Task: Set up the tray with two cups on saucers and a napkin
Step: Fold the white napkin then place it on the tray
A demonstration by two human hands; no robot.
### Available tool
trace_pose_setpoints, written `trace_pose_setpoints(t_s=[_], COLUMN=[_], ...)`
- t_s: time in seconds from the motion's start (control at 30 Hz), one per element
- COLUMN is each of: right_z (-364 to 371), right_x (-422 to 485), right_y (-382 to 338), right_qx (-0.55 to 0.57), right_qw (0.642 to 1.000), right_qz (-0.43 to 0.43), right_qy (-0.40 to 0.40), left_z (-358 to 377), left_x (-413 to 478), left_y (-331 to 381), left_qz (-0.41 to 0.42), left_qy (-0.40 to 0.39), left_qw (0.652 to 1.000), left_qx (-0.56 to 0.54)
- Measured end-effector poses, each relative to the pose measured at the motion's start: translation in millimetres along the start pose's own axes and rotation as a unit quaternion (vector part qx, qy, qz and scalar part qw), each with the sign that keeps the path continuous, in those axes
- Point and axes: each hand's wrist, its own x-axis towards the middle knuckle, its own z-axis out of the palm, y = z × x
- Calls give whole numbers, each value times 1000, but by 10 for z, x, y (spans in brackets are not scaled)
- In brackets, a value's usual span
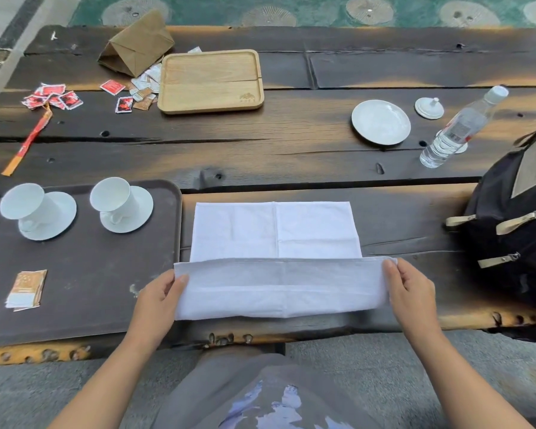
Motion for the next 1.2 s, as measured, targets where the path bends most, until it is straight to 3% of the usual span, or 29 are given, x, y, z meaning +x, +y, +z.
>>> trace_pose_setpoints(t_s=[0.27, 0.53, 0.83, 1.2], right_z=[81, 261, 511, 898], right_x=[241, 762, 1307, 1630], right_y=[-111, -331, -406, -199], right_qx=[8, 11, -26, -78], right_qw=[1000, 1000, 999, 994], right_qz=[7, 2, -7, 14], right_qy=[17, 27, -30, -82], left_z=[-2, -4, -6, 155], left_x=[214, 530, 997, 1464], left_y=[167, 341, 365, 326], left_qz=[11, 2, 5, 6], left_qy=[22, 46, 52, 70], left_qw=[999, 998, 999, 989], left_qx=[30, -32, -11, 134])
